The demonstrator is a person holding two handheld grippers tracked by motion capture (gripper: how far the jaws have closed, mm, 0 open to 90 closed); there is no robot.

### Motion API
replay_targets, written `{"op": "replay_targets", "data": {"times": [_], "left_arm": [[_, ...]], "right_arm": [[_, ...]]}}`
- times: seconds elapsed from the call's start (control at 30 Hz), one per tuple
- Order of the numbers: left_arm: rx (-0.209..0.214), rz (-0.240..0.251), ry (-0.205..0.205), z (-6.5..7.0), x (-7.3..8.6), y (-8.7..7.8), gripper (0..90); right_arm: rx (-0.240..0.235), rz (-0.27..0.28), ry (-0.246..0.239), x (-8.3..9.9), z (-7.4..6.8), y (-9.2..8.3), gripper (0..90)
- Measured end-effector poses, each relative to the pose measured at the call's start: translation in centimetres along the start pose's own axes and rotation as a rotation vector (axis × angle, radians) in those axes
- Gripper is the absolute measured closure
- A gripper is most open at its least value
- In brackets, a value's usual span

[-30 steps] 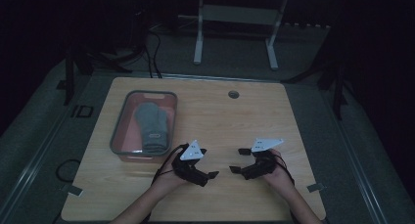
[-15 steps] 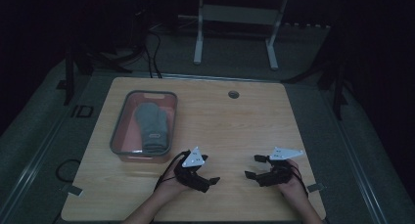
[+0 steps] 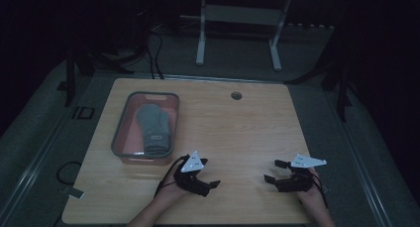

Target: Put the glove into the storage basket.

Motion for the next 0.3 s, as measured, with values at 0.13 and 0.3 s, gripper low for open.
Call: {"op": "replay_targets", "data": {"times": [0.13,0.3], "left_arm": [[0.001,0.008,-0.003,-0.10,0.06,-0.08,11.4],[0.004,0.005,-0.004,-0.11,0.11,-0.06,11.4]], "right_arm": [[0.001,0.005,0.000,0.00,0.11,-0.01,15.3],[0.004,0.005,0.007,0.06,0.23,-0.04,15.3]]}}
Point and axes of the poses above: each handheld gripper's, and its own axes: y roughly forward along the jaws, x roughly out of its underside, z roughly to its right, the point moved 3 cm from there along y, roughly forward along the jaws, and after that the axes turned 11 degrees about -y, right-handed, at the moved point
